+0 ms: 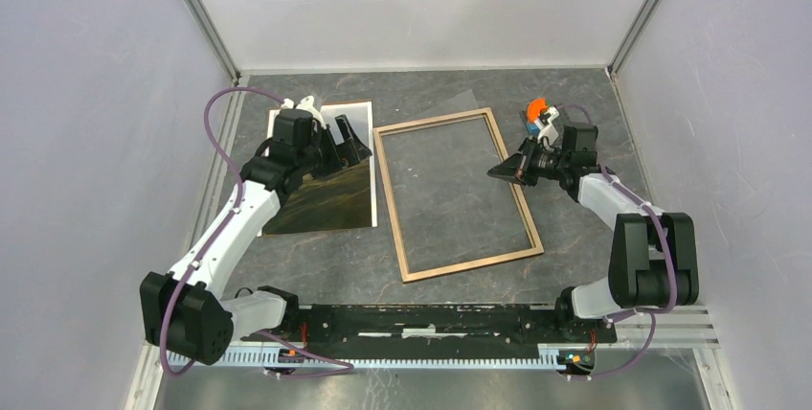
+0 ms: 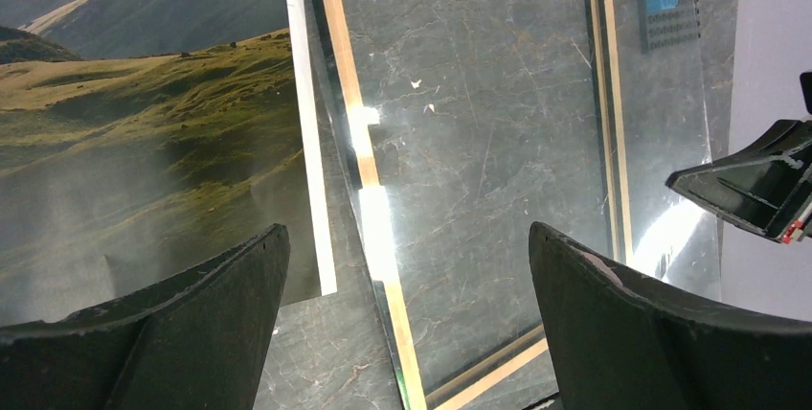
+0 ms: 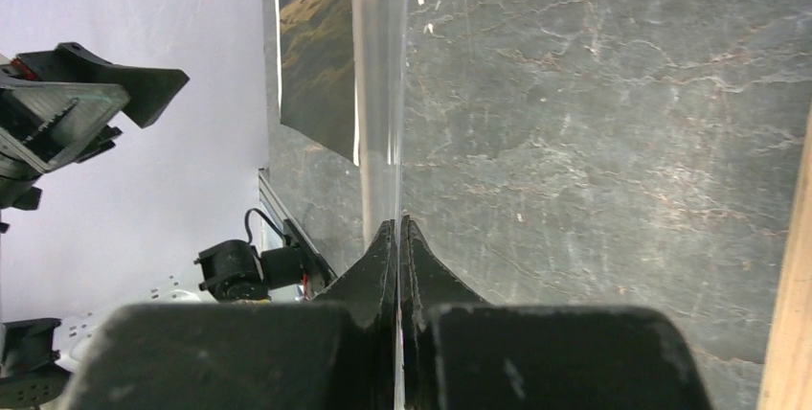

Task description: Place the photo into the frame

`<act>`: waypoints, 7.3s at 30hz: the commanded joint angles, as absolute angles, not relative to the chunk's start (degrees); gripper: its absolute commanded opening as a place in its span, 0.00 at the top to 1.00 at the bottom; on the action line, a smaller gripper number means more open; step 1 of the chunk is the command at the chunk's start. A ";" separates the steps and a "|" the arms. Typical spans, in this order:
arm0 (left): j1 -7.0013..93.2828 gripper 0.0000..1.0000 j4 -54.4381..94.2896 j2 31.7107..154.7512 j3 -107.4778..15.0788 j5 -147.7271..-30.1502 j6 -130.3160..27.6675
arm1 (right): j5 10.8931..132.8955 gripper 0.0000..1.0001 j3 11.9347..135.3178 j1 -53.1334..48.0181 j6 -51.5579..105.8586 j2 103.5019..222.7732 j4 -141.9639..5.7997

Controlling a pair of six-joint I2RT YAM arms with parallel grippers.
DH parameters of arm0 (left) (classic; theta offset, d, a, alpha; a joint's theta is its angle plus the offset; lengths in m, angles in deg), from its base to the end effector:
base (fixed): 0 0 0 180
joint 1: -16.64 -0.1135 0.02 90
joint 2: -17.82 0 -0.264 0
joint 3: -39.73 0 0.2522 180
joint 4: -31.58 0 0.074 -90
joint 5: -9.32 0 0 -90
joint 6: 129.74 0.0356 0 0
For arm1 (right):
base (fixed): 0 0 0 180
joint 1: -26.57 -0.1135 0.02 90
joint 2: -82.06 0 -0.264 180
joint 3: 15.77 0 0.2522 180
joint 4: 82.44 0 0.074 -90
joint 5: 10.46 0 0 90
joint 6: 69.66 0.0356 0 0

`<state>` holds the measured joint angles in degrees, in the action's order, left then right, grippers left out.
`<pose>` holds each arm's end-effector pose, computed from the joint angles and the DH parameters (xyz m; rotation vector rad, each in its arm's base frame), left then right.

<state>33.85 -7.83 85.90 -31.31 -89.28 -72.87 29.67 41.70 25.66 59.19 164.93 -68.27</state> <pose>0.2479 -0.0824 0.3066 -0.2296 2.2654 -0.6432 0.2893 0.0318 0.2055 0.2659 2.2908 1.3457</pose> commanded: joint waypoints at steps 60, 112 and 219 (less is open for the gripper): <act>33.69 0.00 -3.97 86.78 -28.96 -91.06 -71.28 | 22.32 1.00 35.79 34.66 51.08 171.79 -78.85; 33.69 0.00 -3.31 86.51 -28.08 -92.06 -72.04 | 23.55 1.00 37.41 35.45 50.38 174.34 -78.33; 41.24 0.00 6.03 94.64 -19.77 -95.98 -82.43 | 56.06 0.06 50.09 22.25 26.02 164.94 -54.30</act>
